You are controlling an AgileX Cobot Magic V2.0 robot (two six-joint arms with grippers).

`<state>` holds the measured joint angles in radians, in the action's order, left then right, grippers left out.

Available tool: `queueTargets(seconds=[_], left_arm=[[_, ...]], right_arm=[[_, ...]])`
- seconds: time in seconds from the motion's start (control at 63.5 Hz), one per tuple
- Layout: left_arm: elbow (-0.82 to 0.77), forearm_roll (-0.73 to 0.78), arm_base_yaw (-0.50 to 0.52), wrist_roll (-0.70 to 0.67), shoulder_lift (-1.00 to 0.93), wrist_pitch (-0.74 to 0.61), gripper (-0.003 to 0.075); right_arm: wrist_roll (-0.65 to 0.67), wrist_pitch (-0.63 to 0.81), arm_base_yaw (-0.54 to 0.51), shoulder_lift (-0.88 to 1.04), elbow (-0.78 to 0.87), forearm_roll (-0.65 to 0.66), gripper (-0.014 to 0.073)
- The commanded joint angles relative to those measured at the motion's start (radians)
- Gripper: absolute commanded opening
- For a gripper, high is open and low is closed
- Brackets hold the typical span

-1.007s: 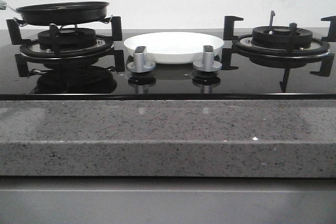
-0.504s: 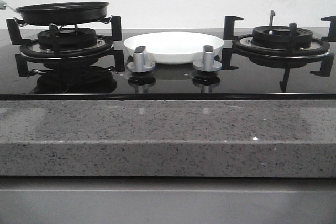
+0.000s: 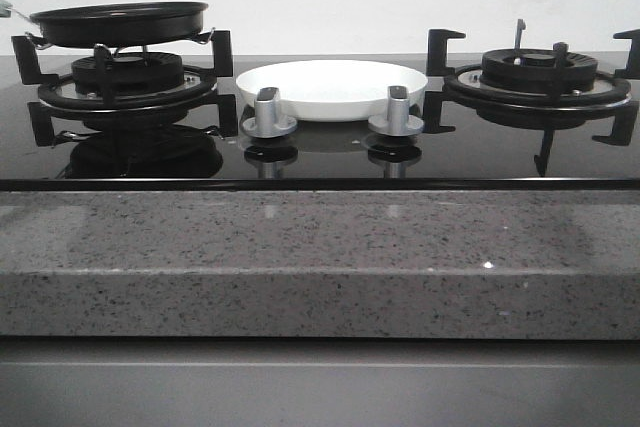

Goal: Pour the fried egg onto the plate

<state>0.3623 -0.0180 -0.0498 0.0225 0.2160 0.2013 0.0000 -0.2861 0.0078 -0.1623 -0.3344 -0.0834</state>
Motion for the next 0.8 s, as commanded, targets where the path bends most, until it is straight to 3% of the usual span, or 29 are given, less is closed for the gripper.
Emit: queueTargets(seconds=[0.0,0.189,0.33,0.393,0.456,0.551,0.614,0.661,0.787], left_arm=[[0.142,0.005,0.004,-0.009,0.153,-0.040,-0.0020],[0.300,0.005,0.004,-0.009,0.393,-0.042,-0.0020],[0.316,0.005,0.004,-0.009,0.425,-0.073,0.0008],[0.316,0.005,0.004,-0.009,0.426,-0.074,0.0102],[0.314,0.005,0.004,-0.009,0.426,-0.074,0.0260],[0.312,0.005,0.004,-0.009,0.426,-0.069,0.0542],[0.308,0.005,0.004,-0.009,0.426,-0.067,0.0646],[0.308,0.005,0.004,-0.009,0.426,-0.065,0.0677],[0.308,0.005,0.004,-0.009,0.426,-0.065,0.0672]], right_arm=[[-0.007,0.039,-0.006,-0.142,-0.147,0.018,-0.0108],[-0.007,0.002,-0.006,-0.393,-0.350,0.018,-0.0108],[-0.007,0.009,-0.006,-0.445,-0.373,0.016,-0.0065],[-0.007,0.005,-0.006,-0.447,-0.371,0.009,0.0049],[-0.007,0.005,-0.006,-0.447,-0.371,-0.003,0.0206],[-0.007,0.010,-0.006,-0.447,-0.371,-0.005,0.0514],[-0.007,0.008,-0.006,-0.447,-0.371,-0.005,0.0621],[-0.007,0.009,-0.006,-0.447,-0.371,-0.005,0.0604],[-0.007,0.062,-0.006,-0.459,-0.370,-0.011,0.0591]])
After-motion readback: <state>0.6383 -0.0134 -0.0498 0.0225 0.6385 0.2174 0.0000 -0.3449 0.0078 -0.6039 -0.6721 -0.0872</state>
